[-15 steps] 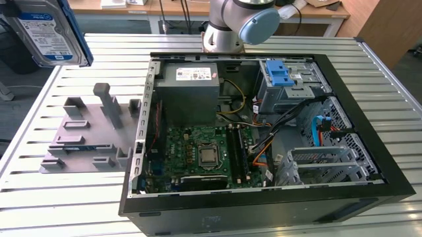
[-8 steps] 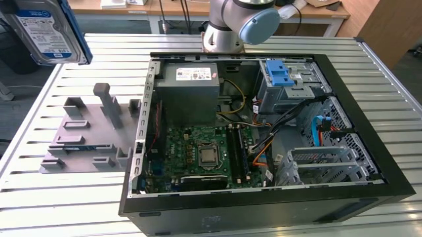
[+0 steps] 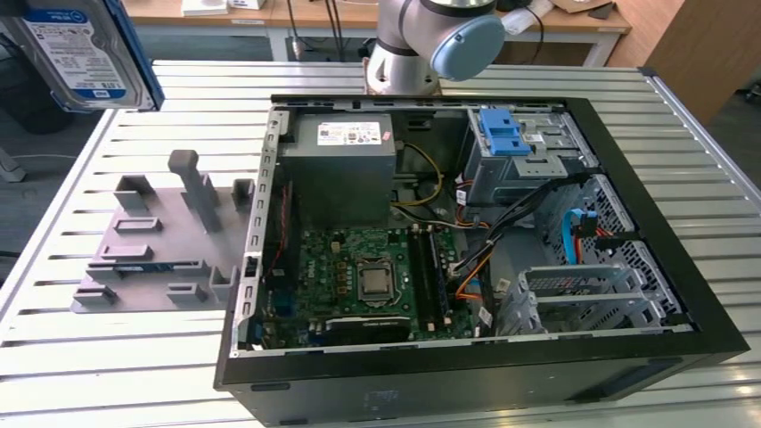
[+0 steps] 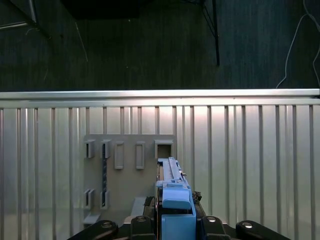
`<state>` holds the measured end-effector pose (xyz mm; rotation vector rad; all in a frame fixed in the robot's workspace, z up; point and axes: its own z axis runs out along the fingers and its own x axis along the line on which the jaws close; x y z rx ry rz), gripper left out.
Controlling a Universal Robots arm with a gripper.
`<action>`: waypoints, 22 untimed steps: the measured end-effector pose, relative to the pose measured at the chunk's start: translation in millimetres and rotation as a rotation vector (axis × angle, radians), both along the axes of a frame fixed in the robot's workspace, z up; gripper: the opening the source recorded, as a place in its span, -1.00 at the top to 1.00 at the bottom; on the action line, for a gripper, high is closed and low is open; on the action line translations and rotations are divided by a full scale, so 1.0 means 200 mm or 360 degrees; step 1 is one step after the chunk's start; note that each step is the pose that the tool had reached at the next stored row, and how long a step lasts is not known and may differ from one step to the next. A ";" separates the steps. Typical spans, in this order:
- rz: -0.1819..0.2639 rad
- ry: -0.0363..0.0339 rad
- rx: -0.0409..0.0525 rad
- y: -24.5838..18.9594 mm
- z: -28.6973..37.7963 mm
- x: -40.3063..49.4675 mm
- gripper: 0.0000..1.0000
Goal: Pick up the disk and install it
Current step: 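Pick up the disk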
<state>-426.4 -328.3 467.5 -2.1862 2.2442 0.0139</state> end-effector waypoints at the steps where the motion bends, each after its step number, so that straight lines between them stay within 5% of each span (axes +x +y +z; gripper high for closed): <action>1: 0.0000 0.0000 0.0000 0.000 0.005 0.000 0.27; 22: 0.0000 0.0000 0.0000 0.000 0.118 0.000 0.27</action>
